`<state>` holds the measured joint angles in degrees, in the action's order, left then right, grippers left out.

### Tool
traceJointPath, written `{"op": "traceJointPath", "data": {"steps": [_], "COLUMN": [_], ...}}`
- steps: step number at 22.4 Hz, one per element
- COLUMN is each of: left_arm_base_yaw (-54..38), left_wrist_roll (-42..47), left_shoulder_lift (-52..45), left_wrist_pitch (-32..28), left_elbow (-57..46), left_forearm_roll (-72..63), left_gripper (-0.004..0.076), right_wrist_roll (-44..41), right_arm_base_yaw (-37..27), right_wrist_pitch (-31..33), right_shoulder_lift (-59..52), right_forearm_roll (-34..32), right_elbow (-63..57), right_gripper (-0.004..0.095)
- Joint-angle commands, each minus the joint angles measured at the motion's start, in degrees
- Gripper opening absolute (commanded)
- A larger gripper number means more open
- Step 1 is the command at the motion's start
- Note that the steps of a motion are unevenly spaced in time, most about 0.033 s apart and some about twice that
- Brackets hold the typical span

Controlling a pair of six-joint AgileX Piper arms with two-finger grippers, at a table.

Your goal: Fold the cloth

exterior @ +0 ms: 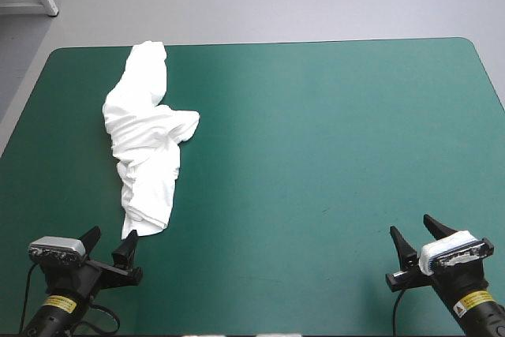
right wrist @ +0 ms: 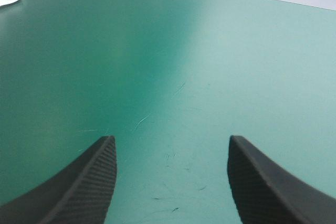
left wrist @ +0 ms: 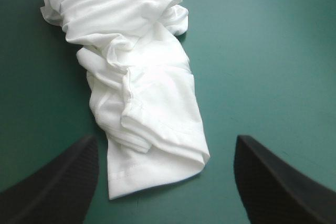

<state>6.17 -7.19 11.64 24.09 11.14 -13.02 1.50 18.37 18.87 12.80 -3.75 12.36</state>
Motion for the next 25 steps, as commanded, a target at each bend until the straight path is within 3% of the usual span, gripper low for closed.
{"op": "traceJointPath", "data": {"steps": [1,16,21,25], "left_arm_base_yaw": [0.1,0.1,0.1,0.1], "left_wrist_roll": [0.3,0.3,0.3,7.5], "left_shoulder_lift": [0.6,0.6,0.9,13.9], "left_wrist_pitch": [-3.8,-3.9,-6.5,-10.0], "left_elbow": [1.5,1.5,3.4,13.1], "left_forearm_roll": [-0.8,-0.8,-0.5,4.4], "left_gripper": [0.0528,0.0528,0.0529,0.0531], "right_wrist_roll": [0.2,0.2,0.2,0.2], "right_arm_base_yaw": [0.1,0.1,0.1,0.1], "right_wrist_pitch": [-4.0,-4.0,-4.0,-4.0], "right_shoulder_lift": [0.4,0.4,0.5,0.5], "right_forearm_roll": [-0.4,1.1,0.7,0.7], "right_elbow": [1.6,1.6,1.6,1.6], "right_gripper": [0.0575,0.0575,0.0575,0.0575]}}
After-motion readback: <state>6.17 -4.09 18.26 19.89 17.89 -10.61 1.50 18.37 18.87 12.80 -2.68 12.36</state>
